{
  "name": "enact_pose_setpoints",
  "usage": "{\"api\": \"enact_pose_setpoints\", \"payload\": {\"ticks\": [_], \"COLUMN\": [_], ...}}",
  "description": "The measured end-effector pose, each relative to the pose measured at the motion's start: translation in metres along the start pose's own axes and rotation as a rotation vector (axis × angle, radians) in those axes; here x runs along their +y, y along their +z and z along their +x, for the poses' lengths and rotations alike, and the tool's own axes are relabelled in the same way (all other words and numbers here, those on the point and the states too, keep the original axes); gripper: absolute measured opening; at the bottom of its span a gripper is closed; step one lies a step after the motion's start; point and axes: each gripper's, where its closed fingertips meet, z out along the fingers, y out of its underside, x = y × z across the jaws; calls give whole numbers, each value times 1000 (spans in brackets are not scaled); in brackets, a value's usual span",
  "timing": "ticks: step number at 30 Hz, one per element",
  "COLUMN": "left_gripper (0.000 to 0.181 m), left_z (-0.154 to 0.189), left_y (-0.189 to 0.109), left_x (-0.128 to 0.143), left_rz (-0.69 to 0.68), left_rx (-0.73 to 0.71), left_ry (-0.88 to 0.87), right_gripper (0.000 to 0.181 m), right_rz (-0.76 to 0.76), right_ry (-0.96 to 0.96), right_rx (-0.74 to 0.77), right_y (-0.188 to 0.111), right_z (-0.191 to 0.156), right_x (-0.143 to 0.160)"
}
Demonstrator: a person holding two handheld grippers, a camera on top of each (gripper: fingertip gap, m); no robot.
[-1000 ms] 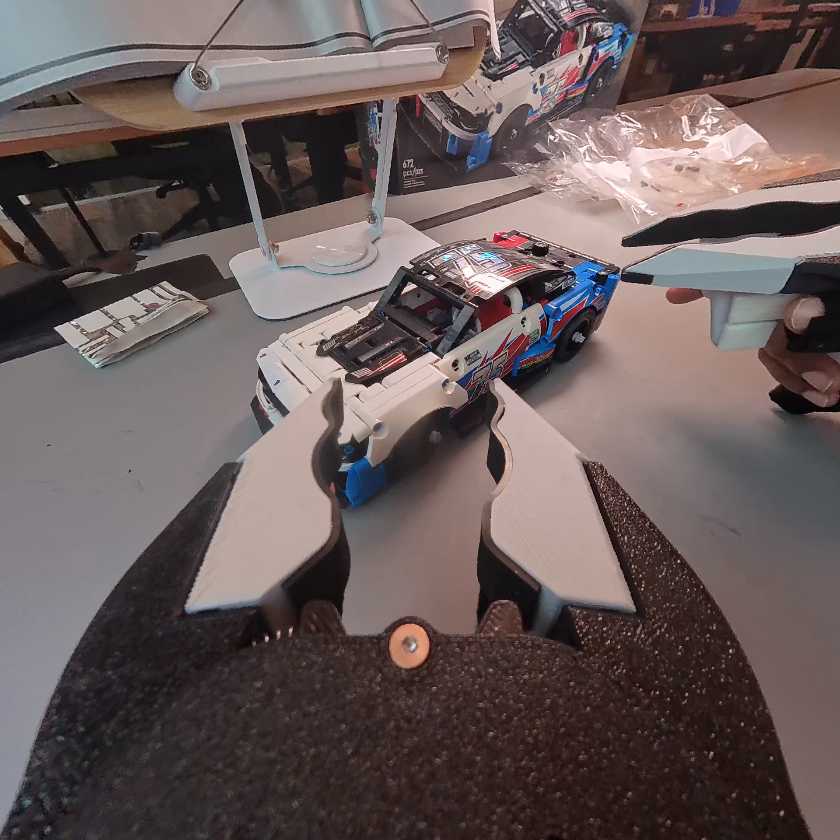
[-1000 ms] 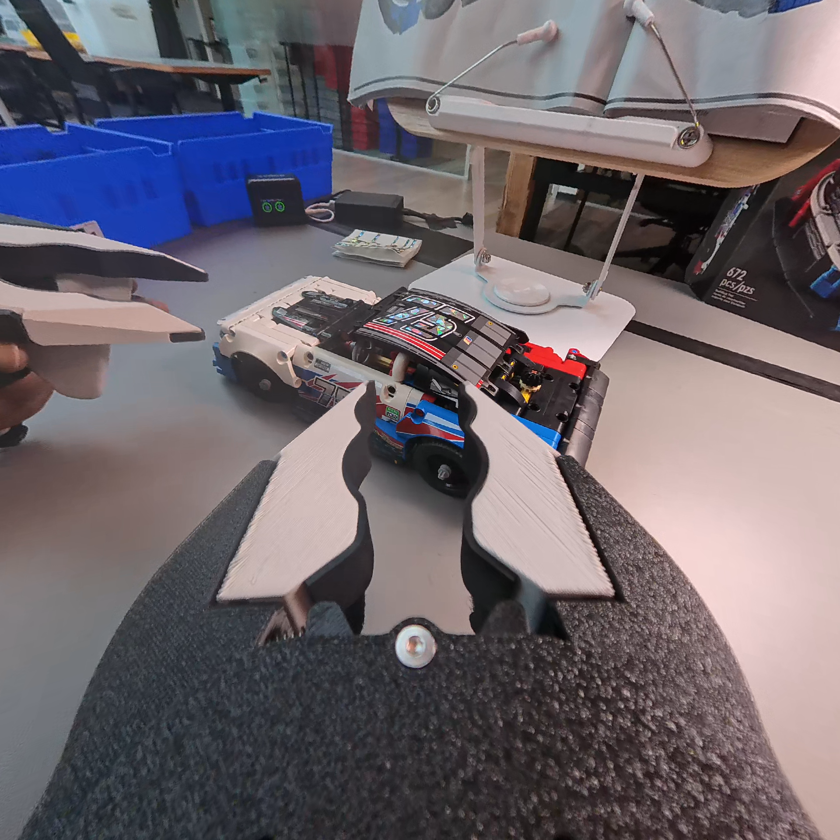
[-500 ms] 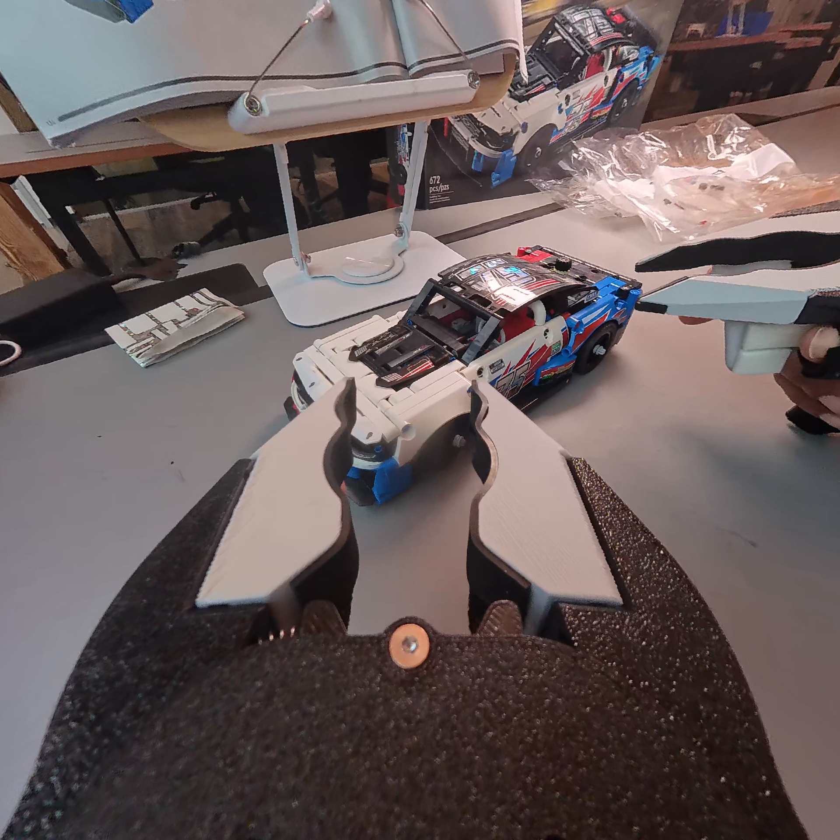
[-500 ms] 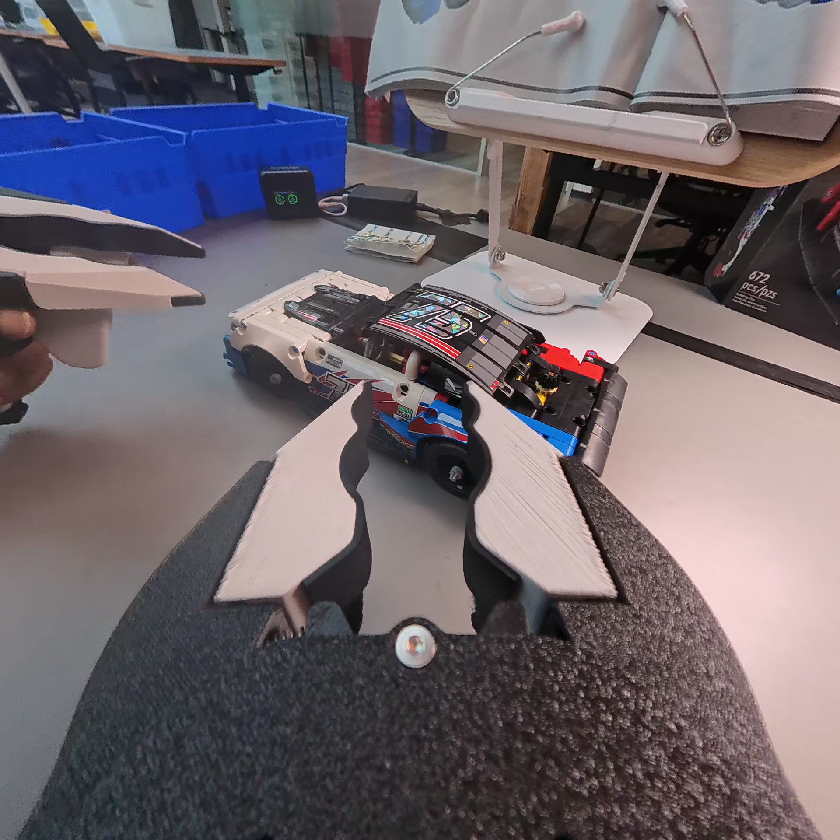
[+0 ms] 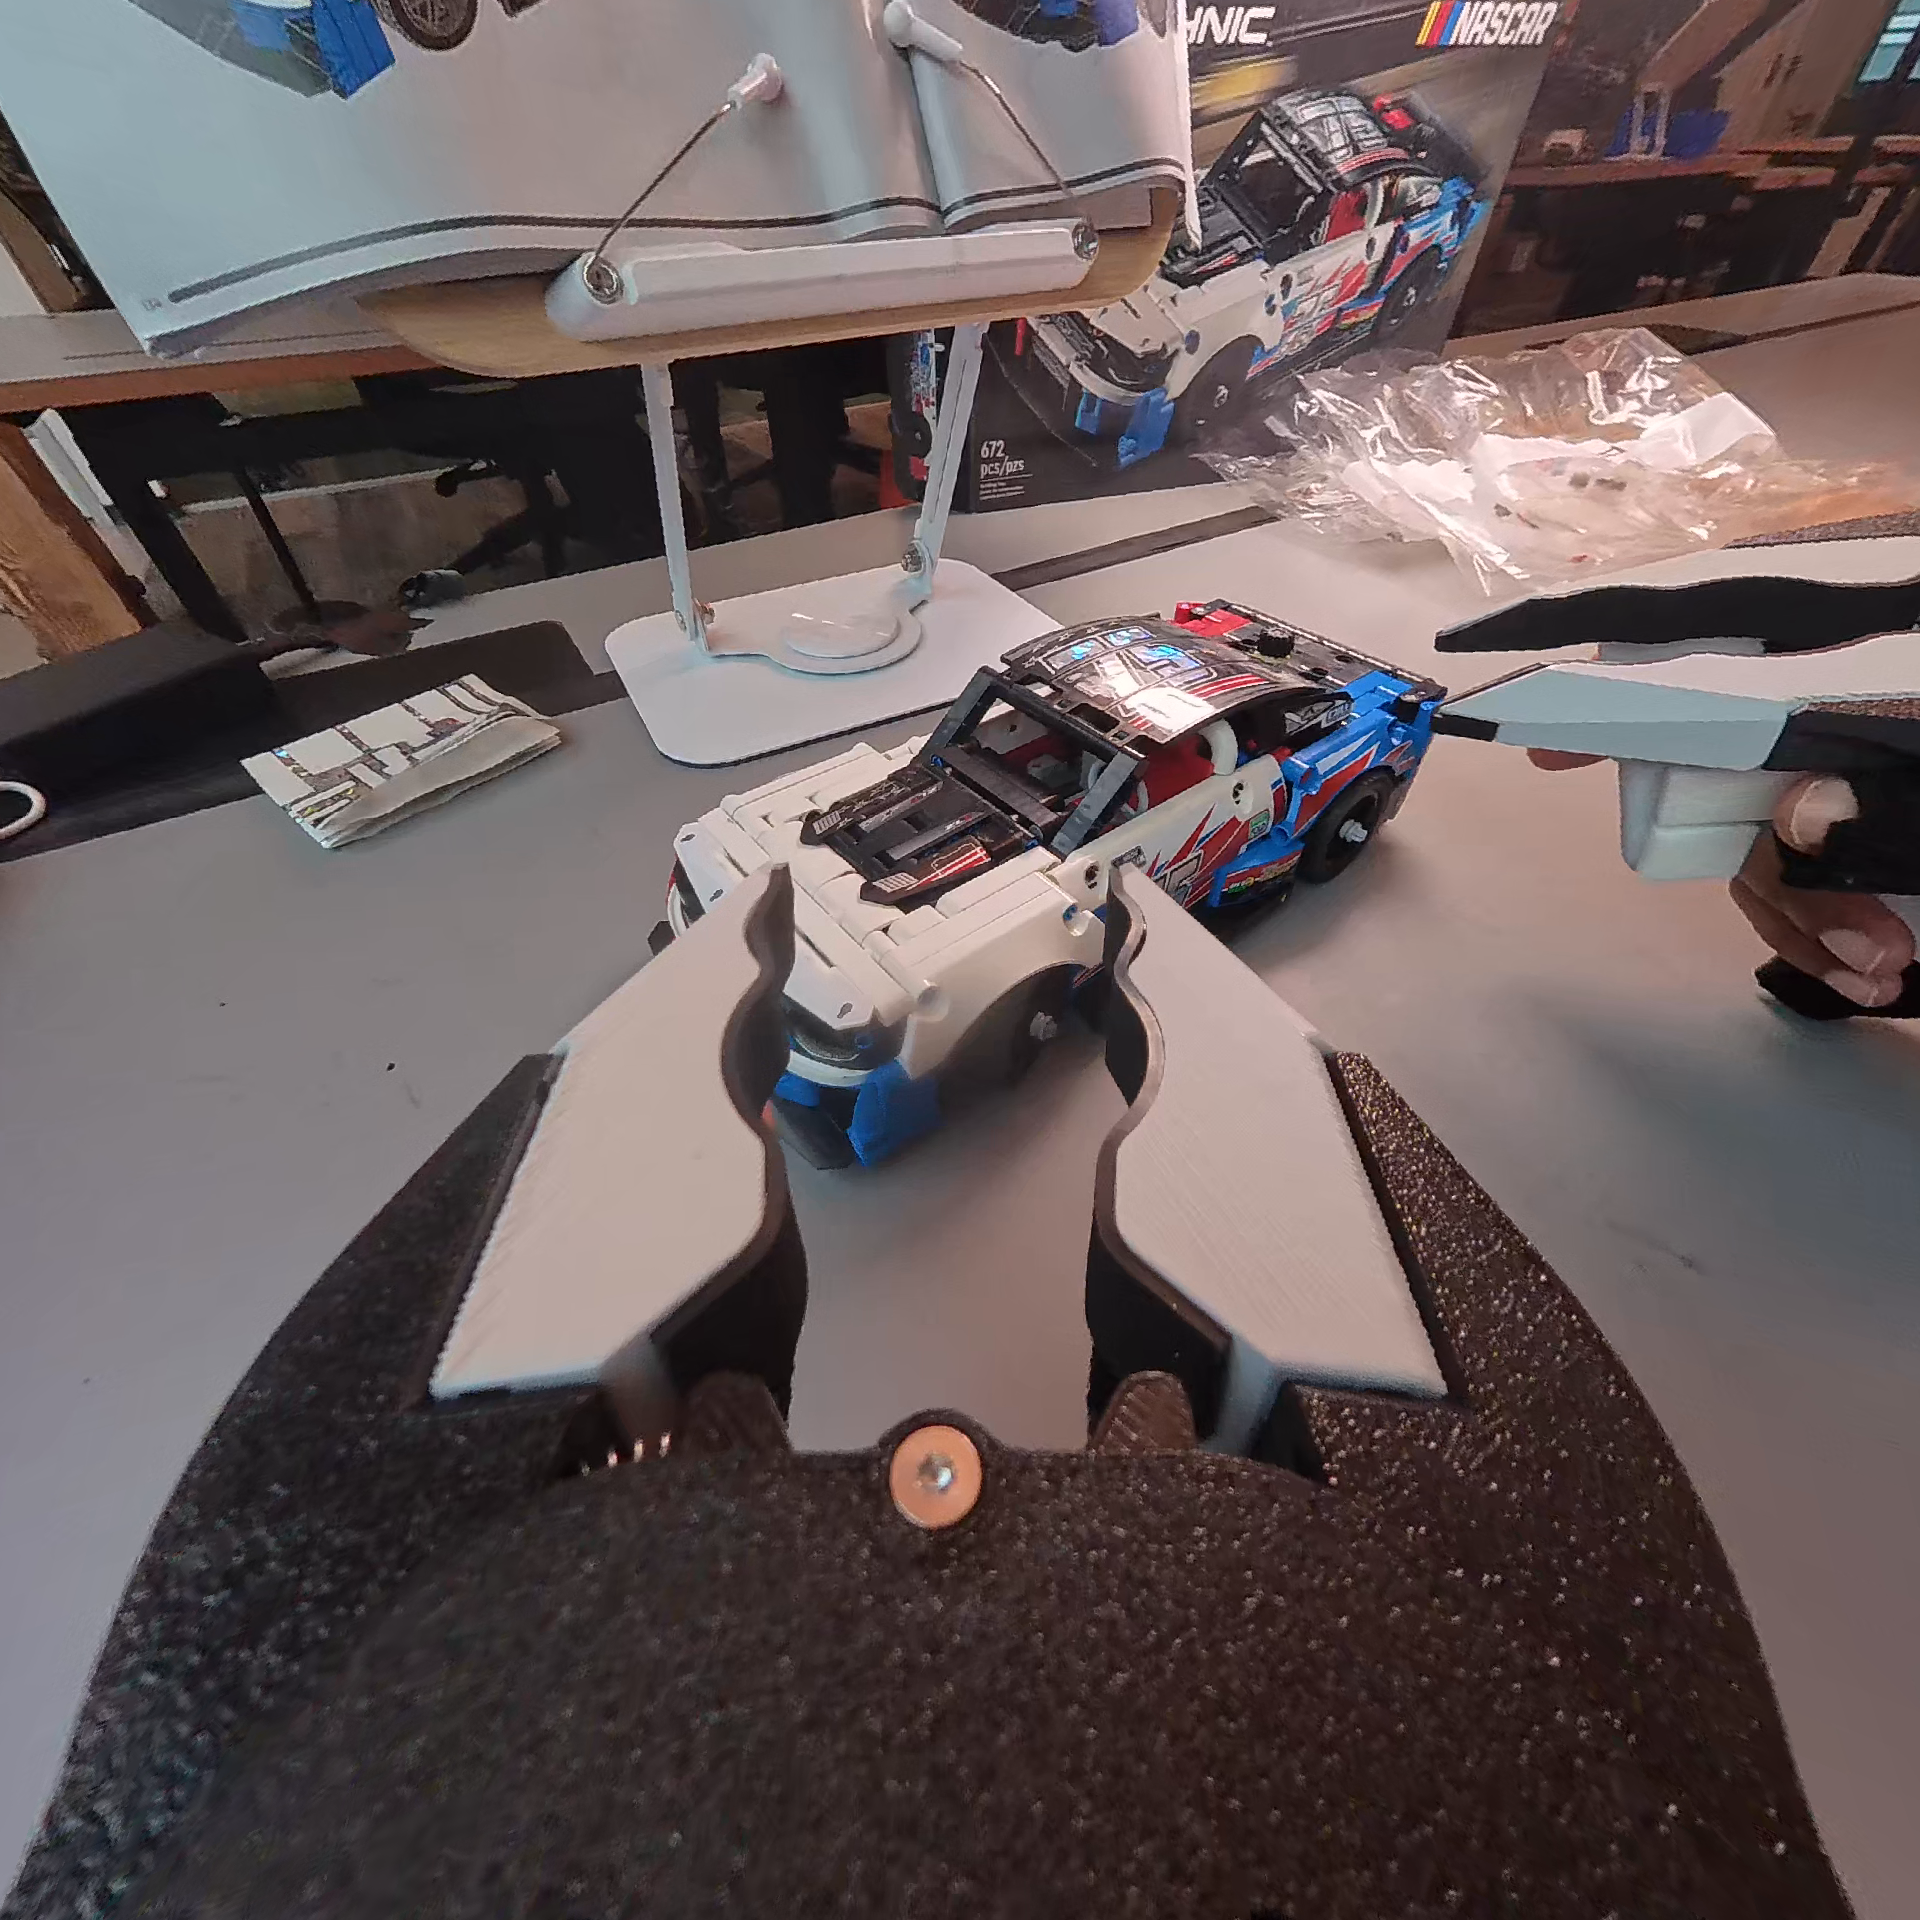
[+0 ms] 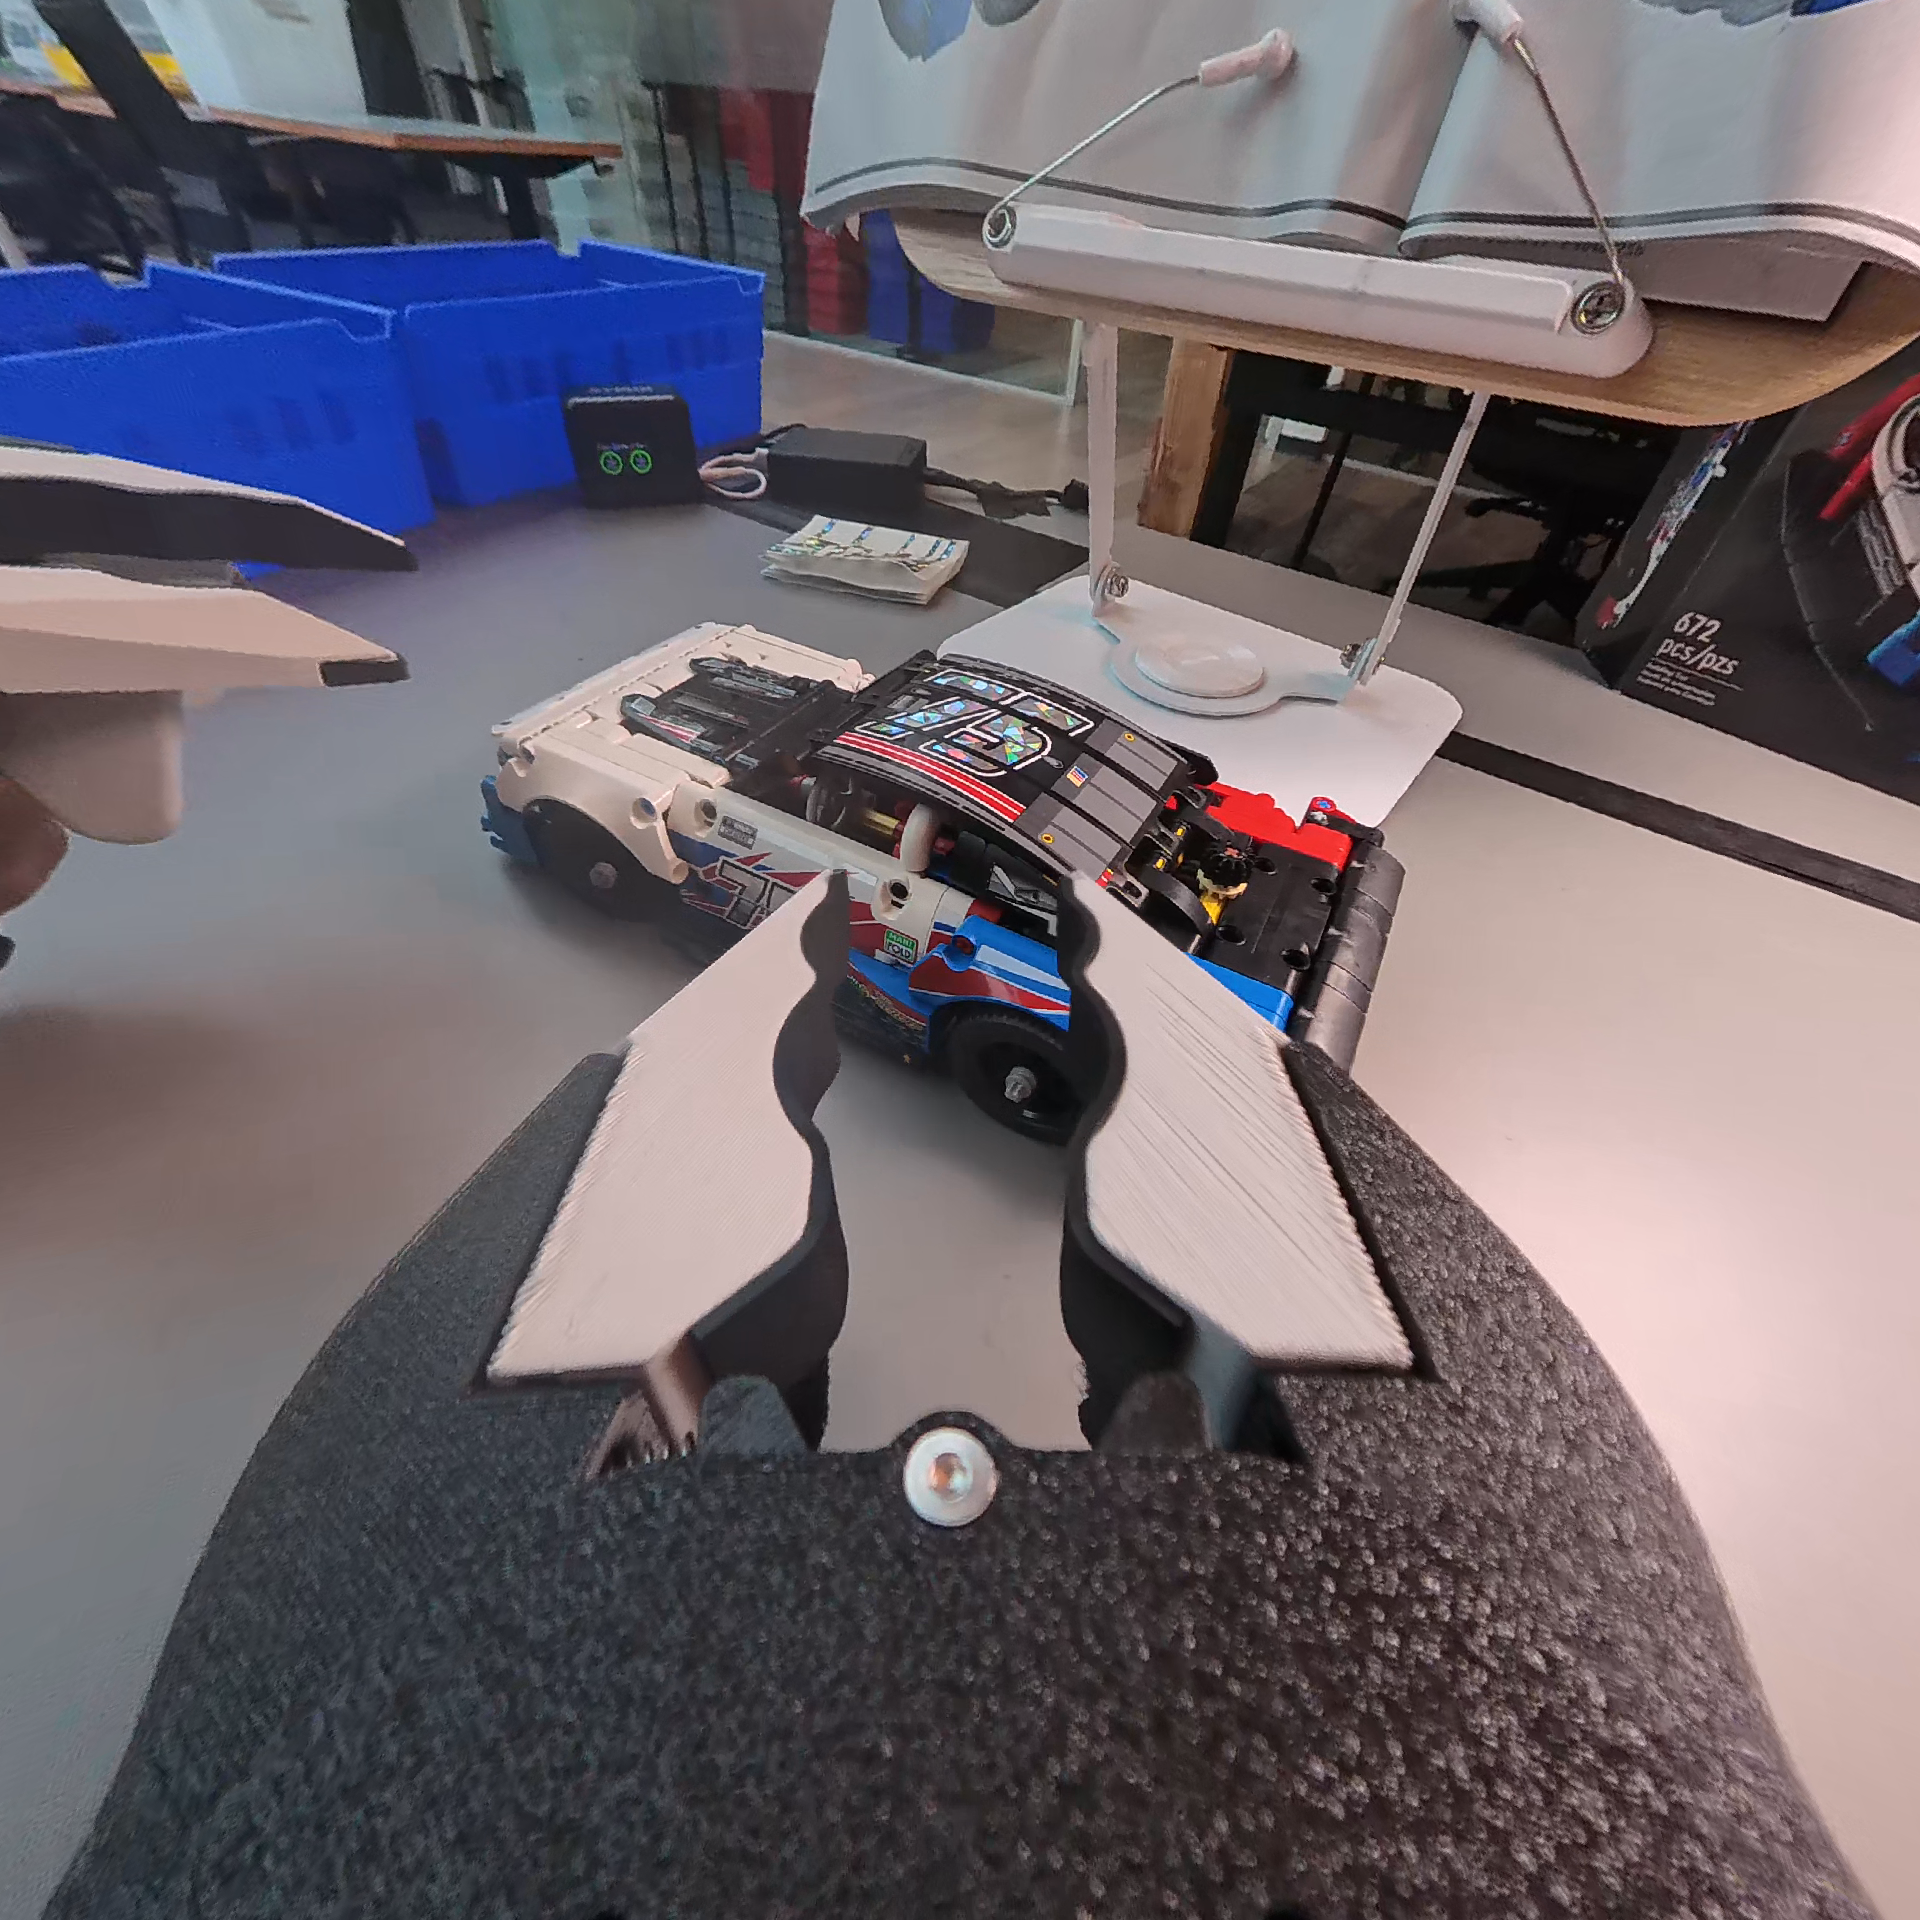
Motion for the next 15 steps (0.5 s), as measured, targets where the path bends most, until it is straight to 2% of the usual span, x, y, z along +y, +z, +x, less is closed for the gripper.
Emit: {"api": "enact_pose_setpoints", "payload": {"ticks": [10, 15], "left_gripper": [59, 56], "left_z": [5, -9], "left_y": [2, 12], "left_x": [-7, -37], "left_rz": [18, 77], "left_rx": [-3, -42], "left_ry": [49, 89], "right_gripper": [43, 43], "right_rz": [12, 35], "right_ry": [-34, -36], "right_rx": [31, 56], "right_y": [-2, -2], "right_z": [5, 15], "right_x": [-2, -12]}}
